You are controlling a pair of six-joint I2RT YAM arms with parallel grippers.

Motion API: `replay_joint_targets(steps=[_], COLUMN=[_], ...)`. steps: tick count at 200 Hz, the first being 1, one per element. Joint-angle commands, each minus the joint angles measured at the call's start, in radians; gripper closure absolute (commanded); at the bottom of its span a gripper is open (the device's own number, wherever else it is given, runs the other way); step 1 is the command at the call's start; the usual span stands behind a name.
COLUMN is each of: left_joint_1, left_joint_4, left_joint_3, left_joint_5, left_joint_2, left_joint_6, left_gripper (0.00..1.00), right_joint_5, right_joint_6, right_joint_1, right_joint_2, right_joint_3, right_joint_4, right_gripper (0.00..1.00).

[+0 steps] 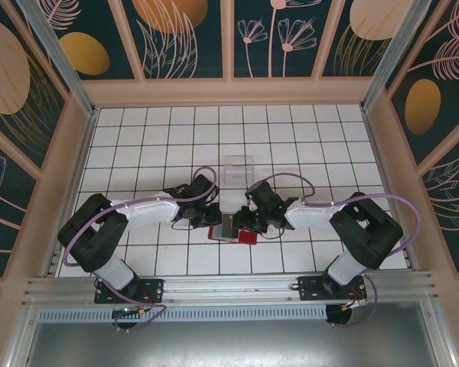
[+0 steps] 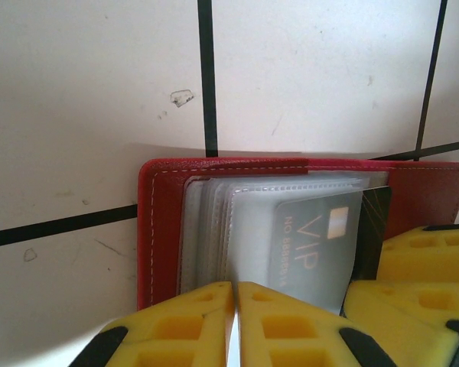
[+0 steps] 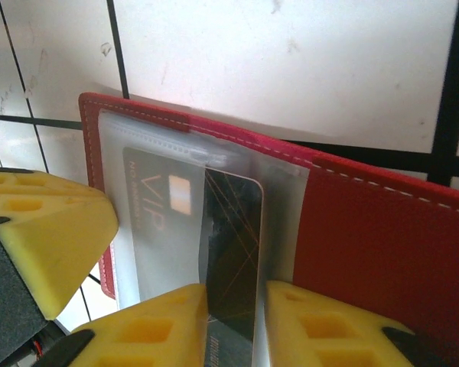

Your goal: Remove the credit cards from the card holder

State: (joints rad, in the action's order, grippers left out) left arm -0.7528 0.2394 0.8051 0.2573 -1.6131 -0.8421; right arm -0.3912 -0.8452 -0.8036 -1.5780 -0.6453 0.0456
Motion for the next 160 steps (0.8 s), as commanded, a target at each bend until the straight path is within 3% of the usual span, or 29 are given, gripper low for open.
replay_joint_targets(steps=[1,86,160], left_joint_1=[0.000,0.000,0.000], left_joint_4=[0.069,0.075,0.074], left_joint_3=[-0.003,-0.003,-0.034], left_joint_5=[-0.036,-0.039,-0.049], left_joint_2=[-0.033,-0.030,-0.017], left_joint_6=[0.010,0.011,0.005], left_gripper=[0.87,0.87,0.87], right_joint_5=[-0.020,-0.039,-0.007], right_joint_6=[-0.005,-0.032,-0.033], right_joint_1=[0.007,0.027,0.047], right_joint_2=[-0.021,-0.002,0.066], right_joint_3=[0.029,0.071,0.109], right_joint_4=[0.017,0.068,0.030], right_gripper=[0.71,0.86,0.91])
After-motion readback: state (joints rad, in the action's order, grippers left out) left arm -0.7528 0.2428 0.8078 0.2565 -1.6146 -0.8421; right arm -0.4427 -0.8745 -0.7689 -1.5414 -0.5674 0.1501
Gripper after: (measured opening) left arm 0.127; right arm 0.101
